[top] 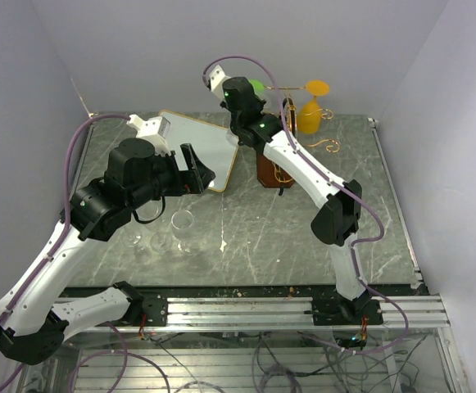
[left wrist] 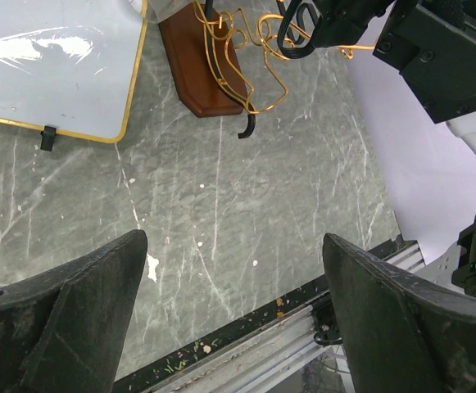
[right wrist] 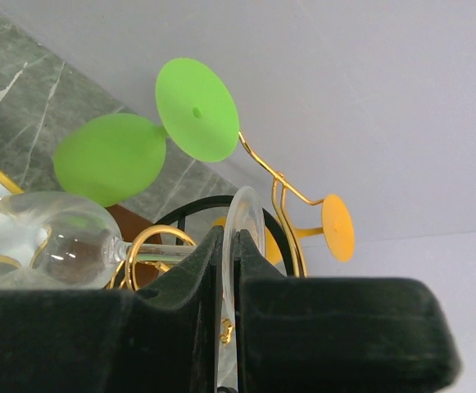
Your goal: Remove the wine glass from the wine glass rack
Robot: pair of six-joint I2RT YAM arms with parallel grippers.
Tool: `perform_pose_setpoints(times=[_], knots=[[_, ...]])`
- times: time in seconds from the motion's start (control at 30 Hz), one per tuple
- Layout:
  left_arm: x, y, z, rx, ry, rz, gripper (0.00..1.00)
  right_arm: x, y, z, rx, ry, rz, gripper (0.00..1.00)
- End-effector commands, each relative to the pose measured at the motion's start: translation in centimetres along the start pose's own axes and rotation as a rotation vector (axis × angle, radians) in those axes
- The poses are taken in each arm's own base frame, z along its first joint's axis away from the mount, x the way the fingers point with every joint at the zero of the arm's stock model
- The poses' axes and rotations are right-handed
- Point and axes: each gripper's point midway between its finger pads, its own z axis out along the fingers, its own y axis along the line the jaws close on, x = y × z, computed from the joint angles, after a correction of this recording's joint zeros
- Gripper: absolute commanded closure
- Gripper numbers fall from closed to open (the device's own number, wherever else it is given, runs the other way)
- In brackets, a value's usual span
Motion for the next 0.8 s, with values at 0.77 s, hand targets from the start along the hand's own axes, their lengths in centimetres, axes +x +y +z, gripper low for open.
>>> perform_pose_setpoints(times=[0.77], knots=[[-0.5, -1.5, 0.1, 0.070, -0.016, -0.011, 0.02, 1.0, -3.8, -2.3, 0.007, 0.018, 0.110, 1.00]])
